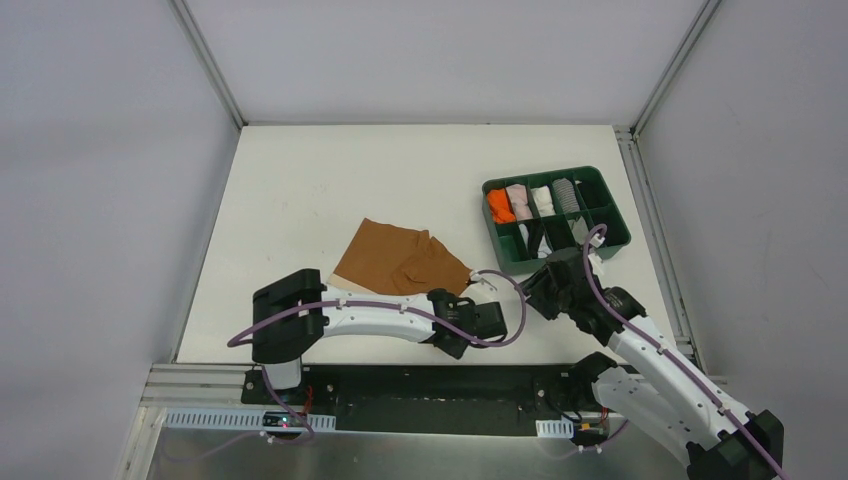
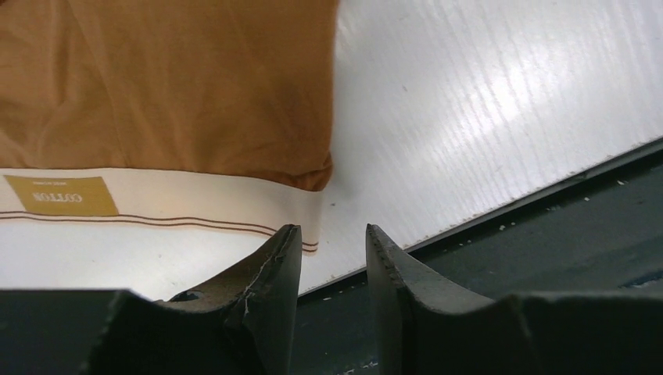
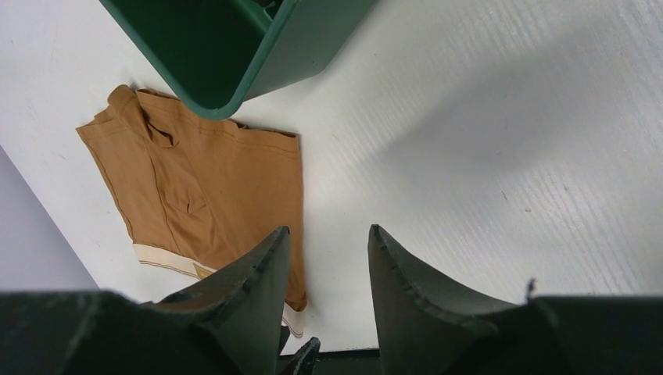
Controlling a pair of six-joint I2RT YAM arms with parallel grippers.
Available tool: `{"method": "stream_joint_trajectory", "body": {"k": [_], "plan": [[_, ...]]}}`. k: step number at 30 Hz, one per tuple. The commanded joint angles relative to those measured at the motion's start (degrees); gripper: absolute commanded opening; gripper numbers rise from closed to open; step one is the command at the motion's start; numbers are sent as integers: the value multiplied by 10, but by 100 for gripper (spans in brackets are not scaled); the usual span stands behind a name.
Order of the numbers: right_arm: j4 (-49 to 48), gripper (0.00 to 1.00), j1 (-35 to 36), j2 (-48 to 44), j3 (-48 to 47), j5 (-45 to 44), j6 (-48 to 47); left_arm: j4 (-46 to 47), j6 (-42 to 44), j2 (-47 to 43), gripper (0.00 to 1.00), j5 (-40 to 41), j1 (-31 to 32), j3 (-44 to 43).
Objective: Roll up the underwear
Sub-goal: Fold the underwear at the center of the board.
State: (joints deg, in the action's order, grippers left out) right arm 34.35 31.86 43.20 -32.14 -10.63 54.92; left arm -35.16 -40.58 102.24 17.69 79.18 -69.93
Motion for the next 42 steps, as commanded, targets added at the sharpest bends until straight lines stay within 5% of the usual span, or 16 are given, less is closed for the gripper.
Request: {"method": "stream_joint_trajectory", "body": {"k": [1,6,13,21,24,31,42], "plan": [[14,45,-4,-5,2,4,-3,-37,-18,6,37,56,7,-8],[8,45,-3,-6,13,5,3,-39,-16,17,38,64,6,4],[10,46,-3,-6,18,5,5,-38,-21,33,24,69,6,5],[8,48,-4,-7,21,9,9,-40,-21,40,25,63,6,8],[1,48,-3,-4,25,20,9,-40,-22,37,0,61,6,8],[-78,54,13,25,63,95,40,-8,-24,-45,0,9,4,24],[-230,55,106,130,114,89,139,57,-54,-143,0,-27,-3,110]]}}
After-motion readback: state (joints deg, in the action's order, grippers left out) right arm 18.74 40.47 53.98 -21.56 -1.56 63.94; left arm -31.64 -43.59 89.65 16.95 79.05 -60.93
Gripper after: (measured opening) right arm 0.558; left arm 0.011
